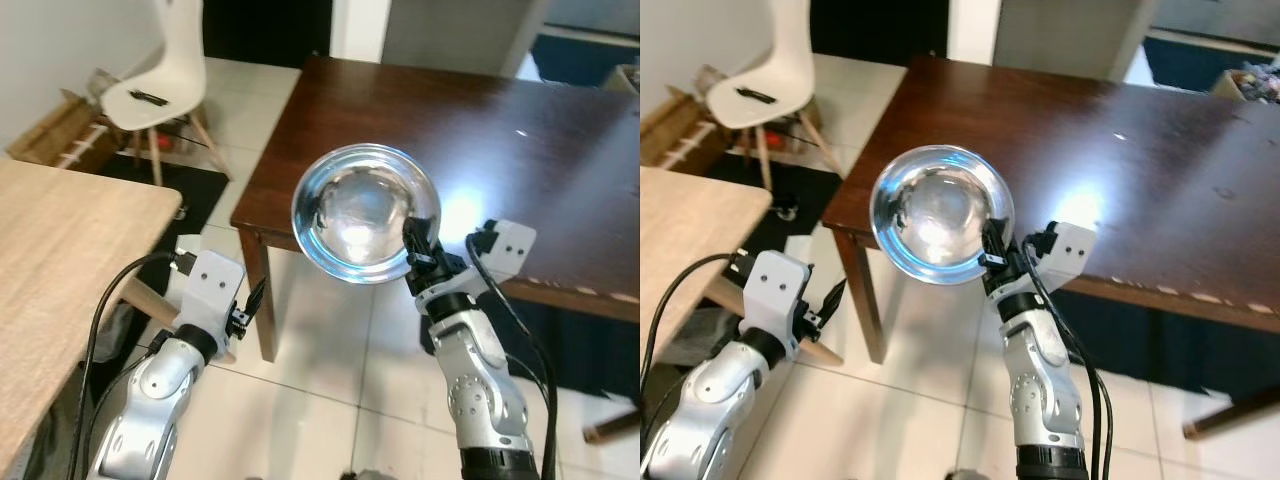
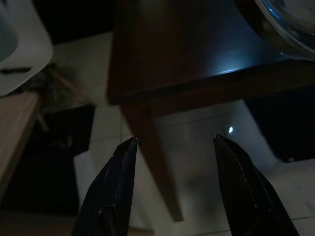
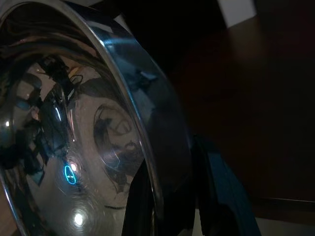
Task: Setting the table
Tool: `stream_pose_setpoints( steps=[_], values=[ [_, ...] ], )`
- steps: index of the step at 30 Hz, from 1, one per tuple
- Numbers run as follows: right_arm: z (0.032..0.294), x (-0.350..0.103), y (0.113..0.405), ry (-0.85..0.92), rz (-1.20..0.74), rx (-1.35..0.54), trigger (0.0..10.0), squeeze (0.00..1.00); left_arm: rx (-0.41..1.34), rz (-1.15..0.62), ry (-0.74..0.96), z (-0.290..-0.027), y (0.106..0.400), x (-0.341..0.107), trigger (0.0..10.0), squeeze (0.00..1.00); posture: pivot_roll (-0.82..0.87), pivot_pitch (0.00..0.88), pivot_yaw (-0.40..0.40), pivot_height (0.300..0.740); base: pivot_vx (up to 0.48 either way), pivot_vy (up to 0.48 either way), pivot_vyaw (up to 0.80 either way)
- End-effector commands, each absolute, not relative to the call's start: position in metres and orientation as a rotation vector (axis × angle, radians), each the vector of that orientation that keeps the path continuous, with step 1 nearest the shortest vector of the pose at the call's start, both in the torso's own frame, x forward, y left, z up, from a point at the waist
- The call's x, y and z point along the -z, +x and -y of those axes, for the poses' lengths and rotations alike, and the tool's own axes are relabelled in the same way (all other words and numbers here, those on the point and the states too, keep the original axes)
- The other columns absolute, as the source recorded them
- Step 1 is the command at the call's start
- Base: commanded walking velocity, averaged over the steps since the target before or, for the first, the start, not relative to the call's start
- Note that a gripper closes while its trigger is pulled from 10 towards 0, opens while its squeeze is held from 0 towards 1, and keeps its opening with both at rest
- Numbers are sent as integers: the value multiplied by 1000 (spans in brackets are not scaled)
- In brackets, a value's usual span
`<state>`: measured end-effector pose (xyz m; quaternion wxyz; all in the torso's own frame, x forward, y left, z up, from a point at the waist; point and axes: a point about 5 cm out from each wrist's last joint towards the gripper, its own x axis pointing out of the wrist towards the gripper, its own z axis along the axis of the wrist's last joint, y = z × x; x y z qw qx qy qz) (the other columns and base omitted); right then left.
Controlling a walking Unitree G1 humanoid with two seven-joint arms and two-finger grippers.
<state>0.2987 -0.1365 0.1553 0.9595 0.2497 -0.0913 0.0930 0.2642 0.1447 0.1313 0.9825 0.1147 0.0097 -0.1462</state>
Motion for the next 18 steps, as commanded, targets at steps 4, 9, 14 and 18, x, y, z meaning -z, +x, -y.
stream_pose_setpoints(
  steps=[4,9,14,18],
  values=[
    [131,-158,299,536,195,-203,10000,0,296,-43,234,-146,263,-128,10000,0,-25,15,58,740,0,0,781],
    [131,-158,299,533,195,-211,10000,0,289,-41,238,-146,264,-128,10000,0,-24,17,58,740,0,0,781],
    [130,-158,299,527,197,-221,10000,0,281,-38,241,-147,265,-129,10000,0,-24,17,58,740,0,0,781],
    [128,-160,299,522,201,-241,10000,0,271,-37,245,-149,266,-130,10000,0,-22,19,57,740,0,0,778]
  ],
)
